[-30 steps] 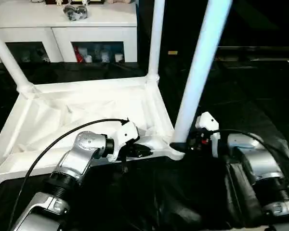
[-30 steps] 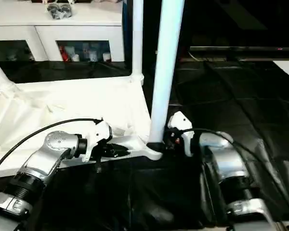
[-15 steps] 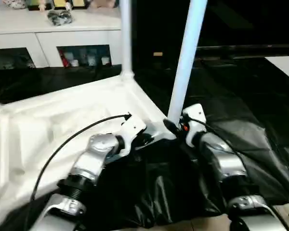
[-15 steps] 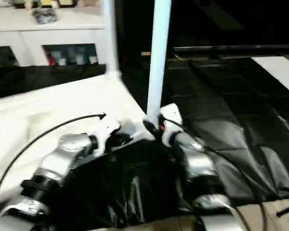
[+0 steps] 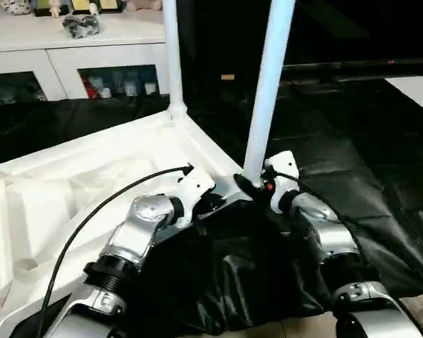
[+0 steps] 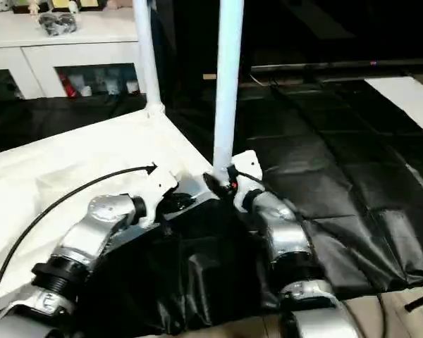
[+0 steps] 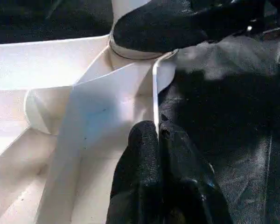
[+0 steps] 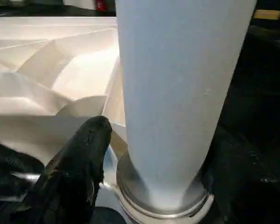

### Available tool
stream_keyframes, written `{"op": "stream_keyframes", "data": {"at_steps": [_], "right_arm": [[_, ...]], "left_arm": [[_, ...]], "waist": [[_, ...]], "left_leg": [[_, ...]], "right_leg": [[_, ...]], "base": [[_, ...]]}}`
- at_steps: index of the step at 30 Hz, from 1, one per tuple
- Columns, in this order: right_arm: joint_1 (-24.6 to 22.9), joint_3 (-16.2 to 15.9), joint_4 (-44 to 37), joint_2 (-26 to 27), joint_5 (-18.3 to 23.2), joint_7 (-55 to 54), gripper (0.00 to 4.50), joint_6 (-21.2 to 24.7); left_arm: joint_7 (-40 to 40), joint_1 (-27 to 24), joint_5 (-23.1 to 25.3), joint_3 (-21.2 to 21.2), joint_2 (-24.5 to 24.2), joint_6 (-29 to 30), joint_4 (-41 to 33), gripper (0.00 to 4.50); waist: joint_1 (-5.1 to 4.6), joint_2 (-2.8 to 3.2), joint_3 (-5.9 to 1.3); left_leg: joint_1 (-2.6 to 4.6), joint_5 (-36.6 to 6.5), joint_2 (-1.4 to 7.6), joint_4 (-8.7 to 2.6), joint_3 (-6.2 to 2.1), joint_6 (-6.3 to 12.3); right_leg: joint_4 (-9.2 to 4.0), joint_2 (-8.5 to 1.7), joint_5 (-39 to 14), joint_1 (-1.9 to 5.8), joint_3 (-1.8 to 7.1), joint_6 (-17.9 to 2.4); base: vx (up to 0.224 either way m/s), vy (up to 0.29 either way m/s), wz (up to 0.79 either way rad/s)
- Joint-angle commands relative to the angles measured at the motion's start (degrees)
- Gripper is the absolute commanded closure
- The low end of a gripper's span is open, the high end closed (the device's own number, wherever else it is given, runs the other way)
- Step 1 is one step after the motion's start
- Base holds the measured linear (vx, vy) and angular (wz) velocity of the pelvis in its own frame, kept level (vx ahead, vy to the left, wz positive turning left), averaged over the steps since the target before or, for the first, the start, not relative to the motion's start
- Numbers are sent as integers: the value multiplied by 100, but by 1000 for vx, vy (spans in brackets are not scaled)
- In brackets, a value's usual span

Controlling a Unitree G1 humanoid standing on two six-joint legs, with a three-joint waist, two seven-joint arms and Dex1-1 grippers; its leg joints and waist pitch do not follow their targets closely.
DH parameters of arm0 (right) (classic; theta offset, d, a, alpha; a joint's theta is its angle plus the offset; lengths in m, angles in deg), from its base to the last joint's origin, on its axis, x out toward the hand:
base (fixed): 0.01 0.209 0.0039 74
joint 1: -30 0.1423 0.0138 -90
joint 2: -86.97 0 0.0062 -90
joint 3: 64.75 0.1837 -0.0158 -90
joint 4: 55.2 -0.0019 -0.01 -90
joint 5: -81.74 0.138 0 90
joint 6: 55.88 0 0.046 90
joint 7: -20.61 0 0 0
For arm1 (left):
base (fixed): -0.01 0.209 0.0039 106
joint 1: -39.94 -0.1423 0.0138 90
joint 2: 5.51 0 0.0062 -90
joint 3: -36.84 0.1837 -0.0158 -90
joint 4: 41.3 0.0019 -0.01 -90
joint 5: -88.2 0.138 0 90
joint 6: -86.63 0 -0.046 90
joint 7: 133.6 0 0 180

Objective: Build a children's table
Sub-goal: Rotate leg to tighten

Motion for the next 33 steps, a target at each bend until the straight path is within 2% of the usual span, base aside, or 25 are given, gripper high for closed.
{"op": "stream_keyframes", "data": {"at_steps": [1,2,3,5,6,7,8,9,10,11,12,13,14,16,20,22,23,24,29,31,33], "right_arm": [[-113,-473,122,96,-29,555,134,164],[-133,-498,72,-49,-7,817,134,161],[-157,-526,28,-182,5,1087,134,156],[-212,-594,-61,-329,11,1427,134,125],[-232,-622,-99,-375,24,1555,134,131],[-250,-652,-133,-424,44,1678,134,136],[-298,-733,-214,-543,91,2032,134,116],[-308,-749,-230,-567,101,2104,134,115],[-328,-787,-264,-617,125,2266,134,126],[-361,-850,-333,-697,172,2518,134,151],[-382,-887,-375,-748,203,2675,134,169],[-398,-931,-421,-806,240,2863,150,210],[-398,-931,-421,-806,240,2863,160,210],[-410,-1024,-522,-920,314,3281,172,289],[-401,-1155,-687,-1064,392,3795,202,394],[-403,-1169,-723,-1084,430,3865,211,416],[-404,-1169,-735,-1088,446,3881,229,433],[-407,-1168,-740,-1088,462,3899,229,446],[-451,-1191,-639,-947,409,3810,246,392],[-429,-1066,-486,-757,374,3381,247,371],[-393,-926,-345,-566,346,2903,248,329]], "left_arm": [[418,142,-295,176,87,-364,-427,450],[631,113,-355,170,-22,-403,-466,450],[840,87,-410,167,-127,-439,-502,450],[1044,59,-453,168,-252,-424,-548,450],[1098,56,-451,171,-302,-431,-550,450],[1150,53,-450,175,-349,-445,-549,450],[1262,60,-457,170,-470,-483,-515,450],[1282,62,-459,167,-492,-489,-507,450],[1313,69,-466,156,-533,-496,-491,450],[1358,78,-489,138,-590,-505,-474,450],[1381,85,-502,127,-617,-508,-465,450],[1411,88,-512,114,-655,-503,-462,450],[1411,88,-512,114,-655,-503,-462,450],[1510,66,-566,110,-738,-456,-518,450],[1751,18,-642,165,-835,-398,-577,450],[1802,22,-657,180,-846,-398,-554,450],[1812,28,-653,180,-845,-403,-543,450],[1809,35,-646,179,-839,-403,-536,450],[1617,32,-674,82,-826,-375,-570,450],[1310,31,-653,-1,-708,-337,-555,450],[1054,34,-577,-24,-598,-339,-536,450]], "waist": [[5,32,-346],[4,-28,-350],[29,-5,-357],[46,-42,-358],[97,-35,-368],[116,-29,-370],[160,-93,-375],[192,-74,-377],[235,-83,-372],[238,-127,-366],[267,-130,-354],[277,-160,-341],[295,-144,-342],[319,-149,-325],[340,-137,-330],[344,-159,-332],[350,-152,-332],[346,-190,-333],[351,-185,-340],[336,-178,-334],[298,-192,-322]], "left_leg": [[133,-2301,319,-502,-187,-19],[139,-2169,321,-483,-157,51],[147,-2106,324,-471,-164,87],[118,-1879,332,-457,-141,195],[141,-1689,350,-435,-121,268],[112,-1472,356,-425,-115,336],[104,-1330,360,-411,-105,408],[113,-1283,366,-403,-104,433],[127,-1229,372,-394,-91,453],[121,-1224,372,-397,-84,462],[123,-1252,377,-403,-87,442],[125,-1344,380,-414,-89,395],[132,-1379,385,-417,-98,360],[151,-1603,390,-440,-106,218],[152,-1621,385,-446,-107,159],[145,-1581,385,-444,-110,164],[145,-1549,384,-444,-111,164],[142,-1530,382,-441,-106,173],[144,-1489,381,-437,-110,158],[141,-1512,377,-440,-111,145],[144,-1659,369,-450,-121,73]], "right_leg": [[-352,-304,-1634,178,185,-1232],[-353,-299,-1493,176,189,-1299],[-330,-310,-1455,184,189,-1335],[-305,-300,-1298,205,186,-1411],[-276,-297,-1150,195,190,-1466],[-233,-292,-971,215,182,-1520],[-213,-294,-911,228,174,-1528],[-199,-303,-894,227,178,-1533],[-191,-307,-900,211,184,-1546],[-193,-302,-926,210,184,-1547],[-197,-306,-1041,208,188,-1517],[-210,-308,-1229,205,191,-1476],[-204,-315,-1308,204,192,-1457],[-241,-323,-1657,187,199,-1367],[-233,-313,-1602,179,208,-1339],[-226,-318,-1553,184,209,-1347],[-221,-318,-1527,185,208,-1358],[-223,-317,-1518,184,208,-1360],[-215,-321,-1494,185,210,-1355],[-217,-318,-1497,182,212,-1359],[-243,-332,-1717,168,222,-1320]], "base": [[0,0,0],[0,0,0],[0,0,0],[0,0,0],[0,0,0],[0,0,0],[0,0,0],[0,0,0],[0,0,0],[0,0,0],[0,0,0],[0,0,0],[0,0,0],[0,0,0],[0,0,0],[0,0,0],[0,0,0],[0,0,0],[0,0,0],[0,0,0],[0,0,0]]}}
